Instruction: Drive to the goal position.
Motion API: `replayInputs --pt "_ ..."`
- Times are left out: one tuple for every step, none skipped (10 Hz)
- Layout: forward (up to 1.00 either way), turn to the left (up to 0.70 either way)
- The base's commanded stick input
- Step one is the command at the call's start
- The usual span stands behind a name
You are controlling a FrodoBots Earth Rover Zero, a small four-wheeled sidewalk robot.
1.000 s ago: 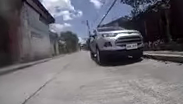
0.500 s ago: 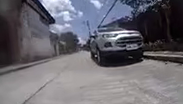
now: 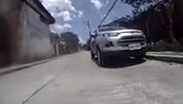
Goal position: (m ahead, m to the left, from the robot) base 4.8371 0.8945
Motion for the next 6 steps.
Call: replayInputs --pt "0.85 0.00" --pt "0.85 0.00" --pt "0.85 0.00" --pt "0.85 0.00" --pt "0.85 0.25" --pt "0.85 0.34"
